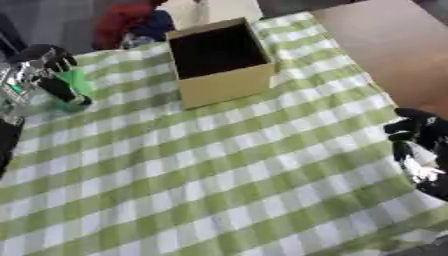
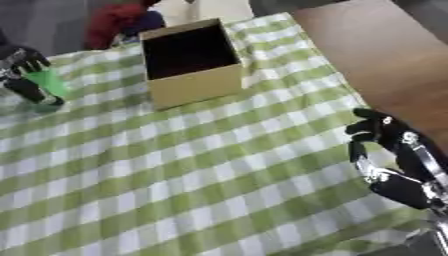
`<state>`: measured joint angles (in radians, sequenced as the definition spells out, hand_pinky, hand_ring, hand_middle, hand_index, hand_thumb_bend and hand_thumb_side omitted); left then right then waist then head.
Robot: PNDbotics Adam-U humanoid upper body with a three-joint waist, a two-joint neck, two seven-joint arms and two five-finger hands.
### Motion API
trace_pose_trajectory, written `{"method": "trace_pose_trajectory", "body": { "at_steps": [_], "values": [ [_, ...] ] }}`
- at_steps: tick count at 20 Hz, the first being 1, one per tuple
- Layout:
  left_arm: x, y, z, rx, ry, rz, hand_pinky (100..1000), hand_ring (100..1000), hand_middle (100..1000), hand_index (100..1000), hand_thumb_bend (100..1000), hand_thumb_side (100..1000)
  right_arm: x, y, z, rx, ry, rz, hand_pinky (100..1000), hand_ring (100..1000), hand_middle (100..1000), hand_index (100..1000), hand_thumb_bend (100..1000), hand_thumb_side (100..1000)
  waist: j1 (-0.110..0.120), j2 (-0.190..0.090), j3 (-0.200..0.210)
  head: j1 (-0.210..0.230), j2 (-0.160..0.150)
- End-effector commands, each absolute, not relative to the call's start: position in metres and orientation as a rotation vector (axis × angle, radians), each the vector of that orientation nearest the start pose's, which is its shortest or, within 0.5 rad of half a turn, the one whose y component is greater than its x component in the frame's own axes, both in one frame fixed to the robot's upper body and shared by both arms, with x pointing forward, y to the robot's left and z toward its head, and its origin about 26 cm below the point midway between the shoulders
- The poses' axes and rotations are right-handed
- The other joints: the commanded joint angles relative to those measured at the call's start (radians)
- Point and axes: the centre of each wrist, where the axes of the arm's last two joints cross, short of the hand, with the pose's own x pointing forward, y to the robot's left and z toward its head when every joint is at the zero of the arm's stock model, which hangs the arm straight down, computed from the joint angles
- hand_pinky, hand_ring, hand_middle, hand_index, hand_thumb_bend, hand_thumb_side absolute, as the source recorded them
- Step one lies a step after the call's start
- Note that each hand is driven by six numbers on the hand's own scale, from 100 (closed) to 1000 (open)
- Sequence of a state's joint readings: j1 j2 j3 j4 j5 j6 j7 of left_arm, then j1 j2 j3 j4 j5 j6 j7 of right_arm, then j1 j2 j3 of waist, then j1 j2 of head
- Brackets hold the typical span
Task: Pick up objects on the table and place them in the box.
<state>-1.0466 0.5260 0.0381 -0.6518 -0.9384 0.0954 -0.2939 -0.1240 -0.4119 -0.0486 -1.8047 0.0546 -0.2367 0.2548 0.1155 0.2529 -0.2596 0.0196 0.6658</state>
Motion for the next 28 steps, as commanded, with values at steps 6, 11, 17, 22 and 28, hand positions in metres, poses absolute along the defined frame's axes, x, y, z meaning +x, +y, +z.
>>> {"method": "trace_pose_trajectory", "body": {
  "at_steps": [6, 11, 17, 22, 28],
  "values": [
    [0.485, 0.379, 0.220, 1.077, -1.087, -0.946, 683, 576, 505, 728, 692, 100, 0.298, -0.323, 0.129, -0.211, -2.064, 0.747, 758, 796, 653, 893, 100, 334, -0.007, -0.011, 0.006, 0.000, -0.009],
    [0.484, 0.375, 0.228, 1.171, -1.146, -0.904, 555, 418, 320, 638, 526, 100, 0.298, -0.323, 0.127, -0.209, -2.059, 0.746, 758, 796, 654, 893, 100, 336, -0.014, -0.013, 0.017, -0.001, -0.004],
    [0.484, 0.364, 0.245, 1.240, -1.281, -0.876, 509, 376, 272, 600, 540, 100, 0.297, -0.324, 0.125, -0.202, -2.050, 0.747, 759, 797, 654, 894, 100, 337, -0.022, -0.028, 0.032, -0.004, 0.003],
    [0.485, 0.337, 0.267, 1.246, -1.453, -0.880, 504, 377, 269, 604, 547, 100, 0.296, -0.325, 0.122, -0.193, -2.042, 0.753, 759, 798, 655, 894, 100, 337, -0.026, -0.045, 0.037, -0.005, 0.007],
    [0.487, 0.278, 0.289, 1.192, -1.665, -0.943, 499, 384, 275, 614, 567, 100, 0.296, -0.323, 0.121, -0.168, -2.041, 0.762, 760, 799, 656, 895, 100, 336, -0.033, -0.060, 0.029, 0.015, 0.002]
  ]
}}
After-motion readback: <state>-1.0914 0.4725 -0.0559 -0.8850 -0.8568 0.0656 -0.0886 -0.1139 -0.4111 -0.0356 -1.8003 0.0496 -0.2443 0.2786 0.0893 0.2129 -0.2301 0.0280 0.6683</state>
